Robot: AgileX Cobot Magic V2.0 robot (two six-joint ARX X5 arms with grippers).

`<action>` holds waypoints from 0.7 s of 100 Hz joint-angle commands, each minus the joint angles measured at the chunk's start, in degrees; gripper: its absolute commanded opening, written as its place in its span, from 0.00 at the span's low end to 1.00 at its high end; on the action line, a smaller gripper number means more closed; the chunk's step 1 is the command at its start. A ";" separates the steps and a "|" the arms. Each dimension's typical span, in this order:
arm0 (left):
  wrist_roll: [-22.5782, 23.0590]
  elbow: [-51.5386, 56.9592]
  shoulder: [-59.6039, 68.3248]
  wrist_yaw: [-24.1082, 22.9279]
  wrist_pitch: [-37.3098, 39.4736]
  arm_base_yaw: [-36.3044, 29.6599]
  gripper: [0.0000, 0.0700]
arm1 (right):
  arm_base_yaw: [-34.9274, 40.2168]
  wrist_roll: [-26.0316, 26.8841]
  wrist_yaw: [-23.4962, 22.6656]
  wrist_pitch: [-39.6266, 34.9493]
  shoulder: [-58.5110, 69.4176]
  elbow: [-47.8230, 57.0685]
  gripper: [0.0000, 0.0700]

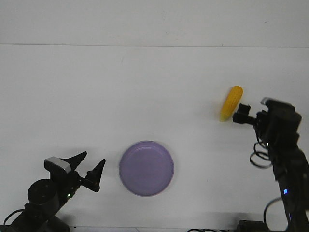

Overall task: Place corn on plate with both arms
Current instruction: 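Reach the right gripper to the yellow corn cob, grasp and lift it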

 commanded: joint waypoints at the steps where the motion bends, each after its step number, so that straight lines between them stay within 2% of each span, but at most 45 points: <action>1: -0.09 0.68 0.11 0.07 0.44 -0.22 0.71 | 0.07 -0.20 0.22 -2.84 11.06 6.99 0.93; 18: -0.07 0.68 0.11 0.07 0.37 -0.22 0.71 | 0.26 1.70 1.25 -11.30 31.82 21.97 0.93; 34: -0.07 0.68 0.11 0.07 0.33 -0.22 0.71 | 1.33 3.02 6.69 -16.31 44.54 31.32 0.92; 42: 0.00 0.68 0.11 0.09 0.33 -0.22 0.71 | 1.33 4.96 7.26 -15.43 47.71 32.81 0.92; 52: 0.07 0.68 0.11 0.09 0.28 -0.22 0.71 | 1.31 7.45 5.57 -11.65 50.16 33.00 0.92; 70: 0.07 0.68 0.11 0.44 0.15 -0.26 0.71 | 1.09 7.89 7.23 -9.49 52.85 33.00 0.88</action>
